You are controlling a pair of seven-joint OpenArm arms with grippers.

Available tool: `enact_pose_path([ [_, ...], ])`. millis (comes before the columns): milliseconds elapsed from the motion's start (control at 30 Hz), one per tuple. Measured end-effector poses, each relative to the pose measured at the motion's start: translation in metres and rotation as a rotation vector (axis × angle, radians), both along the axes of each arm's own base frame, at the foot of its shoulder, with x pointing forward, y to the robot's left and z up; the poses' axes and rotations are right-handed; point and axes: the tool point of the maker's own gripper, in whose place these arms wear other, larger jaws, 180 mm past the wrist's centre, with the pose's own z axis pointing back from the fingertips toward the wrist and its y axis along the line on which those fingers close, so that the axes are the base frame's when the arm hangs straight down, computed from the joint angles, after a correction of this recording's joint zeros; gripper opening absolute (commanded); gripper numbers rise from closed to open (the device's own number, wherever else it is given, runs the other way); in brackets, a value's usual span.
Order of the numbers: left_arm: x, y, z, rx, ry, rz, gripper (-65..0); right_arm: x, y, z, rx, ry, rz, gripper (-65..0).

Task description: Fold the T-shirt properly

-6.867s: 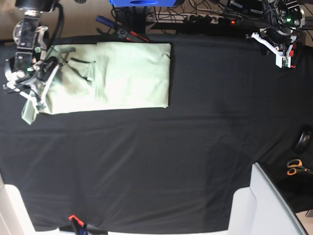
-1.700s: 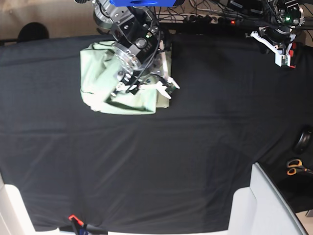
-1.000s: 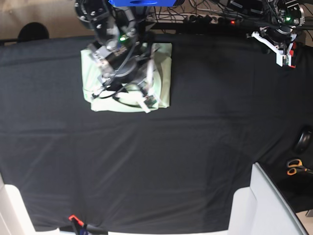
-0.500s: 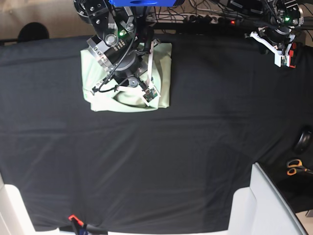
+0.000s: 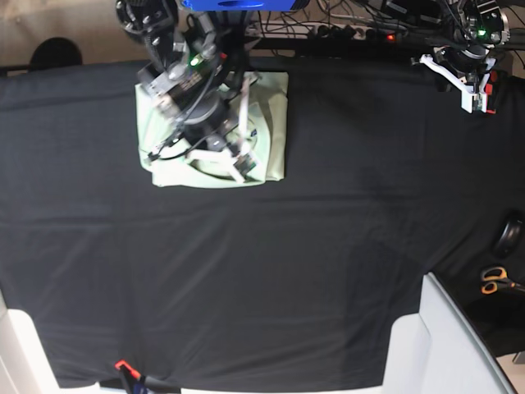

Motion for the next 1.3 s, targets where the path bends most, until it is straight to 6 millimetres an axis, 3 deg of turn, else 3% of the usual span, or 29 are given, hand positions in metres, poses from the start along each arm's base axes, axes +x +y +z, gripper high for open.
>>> enact_pose_path([
  [67,0.000,-0.002,-0.001,-0.004,0.001,-0.003,-65.0,-0.016,0.016,-0.002,0.021,0.025,0.047,-58.2],
  [167,0.000,-0.001,-0.001,-0.001,0.002,-0.003,-65.0,-0.036,0.037,-0.003,0.070,0.066,0.095,-38.7],
  [233,-0.001,-0.001,-0.001,-0.001,0.003,-0.003,-65.0,-0.036,0.037,-0.003,0.063,0.055,0.095,-29.2],
  [300,0.000,-0.001,0.000,-0.002,0.001,-0.003,-65.0,-0.038,0.038,-0.003,0.071,0.060,0.090,-24.5],
  [433,0.000,-0.001,-0.001,-0.001,0.000,-0.003,-65.0,-0.036,0.041,-0.001,0.094,0.040,0.084,-23.9],
  [1033,0.000,0.000,0.000,0.001,0.001,-0.005,-65.0,-0.041,0.041,-0.011,0.131,0.059,0.014,-25.8],
  [1100,0.000,0.000,0.000,0.001,0.001,-0.005,-65.0,-0.039,0.043,-0.011,0.144,0.045,0.016,-33.8],
  [1200,0.000,0.000,0.000,0.001,0.001,-0.005,-65.0,-0.048,0.041,-0.026,0.121,0.096,0.020,-51.4],
  [1300,0.000,0.000,0.000,0.001,0.001,-0.004,-65.0,-0.053,0.043,-0.032,0.125,0.118,0.025,-63.3],
])
